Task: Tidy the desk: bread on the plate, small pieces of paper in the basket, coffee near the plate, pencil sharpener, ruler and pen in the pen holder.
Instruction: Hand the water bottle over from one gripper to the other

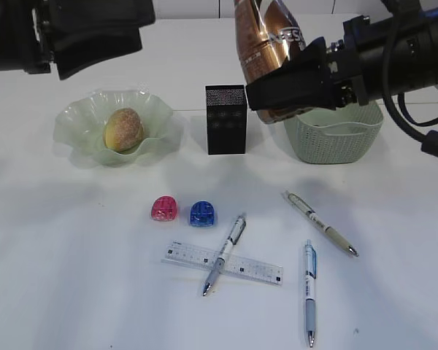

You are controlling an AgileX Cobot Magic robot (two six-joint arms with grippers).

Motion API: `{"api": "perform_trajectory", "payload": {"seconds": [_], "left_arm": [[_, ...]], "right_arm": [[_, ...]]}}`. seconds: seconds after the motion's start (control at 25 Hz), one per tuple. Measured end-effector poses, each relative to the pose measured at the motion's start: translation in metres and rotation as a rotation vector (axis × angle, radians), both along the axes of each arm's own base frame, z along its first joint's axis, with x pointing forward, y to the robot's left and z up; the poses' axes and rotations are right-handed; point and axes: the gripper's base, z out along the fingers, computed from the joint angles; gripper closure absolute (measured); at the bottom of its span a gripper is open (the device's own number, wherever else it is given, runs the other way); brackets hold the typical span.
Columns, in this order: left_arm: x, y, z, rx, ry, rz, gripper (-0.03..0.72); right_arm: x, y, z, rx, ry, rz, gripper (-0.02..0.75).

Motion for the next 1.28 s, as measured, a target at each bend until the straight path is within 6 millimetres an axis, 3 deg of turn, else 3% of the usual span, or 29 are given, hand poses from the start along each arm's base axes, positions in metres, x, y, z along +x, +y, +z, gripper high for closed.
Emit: {"api": "perform_trajectory", "payload": {"seconds": [0.24,0.68,1.04,1.28], "left_arm": [[0.01,0.003,-0.01,-0.026,0.037,-0.02,0.115],[0.013,-0.028,0.001,0.0,-0.005,-0.054,0.017],[0.015,-0.027,0.002,-0.004,0.012,-0.033,0.002],[0.02,-0.029,0.017,-0.018,-0.036,-0.031,0.002]], "right_arm": [[-0.001,0.002,0.004,0.048,-0.019,0.015,0.241],[-0.001,0.003,0.006,0.068,-0.024,0.019,0.241],[-0.002,0.003,0.007,0.082,-0.023,0.035,0.241],[-0.003,0.004,0.008,0.09,-0.02,0.043,0.241]]}}
